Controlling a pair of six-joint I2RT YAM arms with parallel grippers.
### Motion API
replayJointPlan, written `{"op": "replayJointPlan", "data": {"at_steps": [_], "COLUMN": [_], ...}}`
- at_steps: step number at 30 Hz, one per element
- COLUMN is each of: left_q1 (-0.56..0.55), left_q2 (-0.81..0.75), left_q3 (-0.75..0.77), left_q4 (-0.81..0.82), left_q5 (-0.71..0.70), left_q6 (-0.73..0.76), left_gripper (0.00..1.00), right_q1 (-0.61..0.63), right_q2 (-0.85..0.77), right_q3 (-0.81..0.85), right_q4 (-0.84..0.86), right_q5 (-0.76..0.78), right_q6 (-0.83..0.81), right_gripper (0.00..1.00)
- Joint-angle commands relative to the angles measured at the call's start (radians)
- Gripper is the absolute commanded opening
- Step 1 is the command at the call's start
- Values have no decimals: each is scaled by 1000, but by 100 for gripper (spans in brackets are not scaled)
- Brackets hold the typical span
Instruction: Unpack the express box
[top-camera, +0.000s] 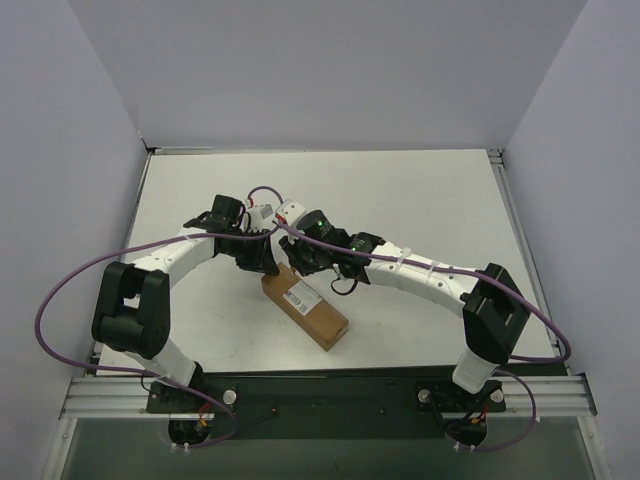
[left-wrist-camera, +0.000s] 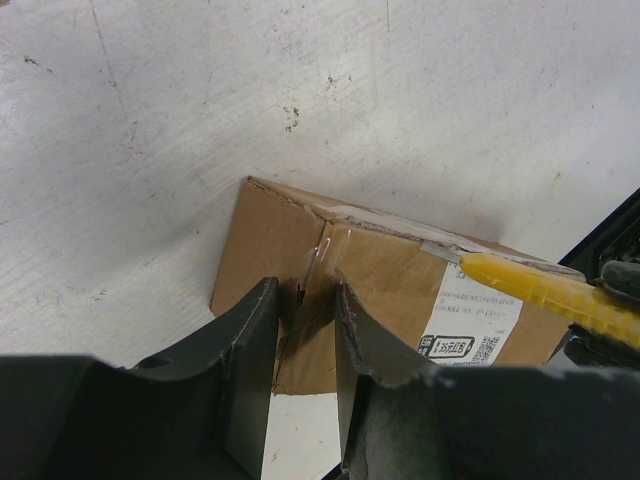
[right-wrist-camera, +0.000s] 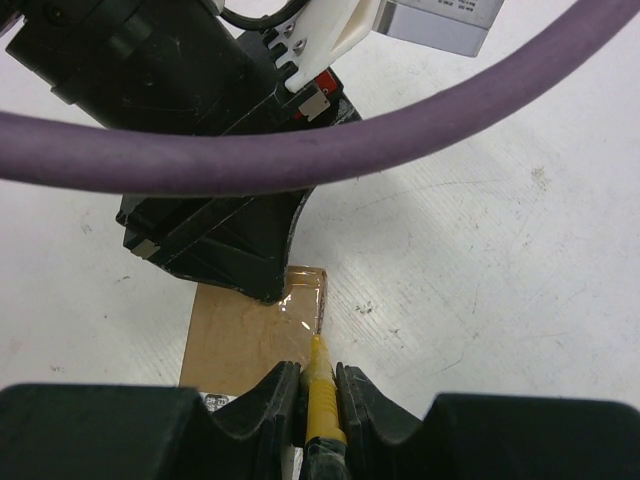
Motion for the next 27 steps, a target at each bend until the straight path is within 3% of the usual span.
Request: {"op": "replayJointPlan", "data": {"at_steps": [1, 27], "left_q1": [-11, 64], "left_q2": [82, 60], "left_q3": [-66, -83], "left_q4": [-67, -58], "left_q5": [-166, -150], "left_q6": [33, 8], "left_gripper": [33, 29], "right_q1": [7, 24], "right_q2": [3, -60], "right_q3": [5, 16], "right_q4": [-24, -291], "right_q5": [0, 3], "right_q6": [-9, -9], "right_gripper": [0, 0]}}
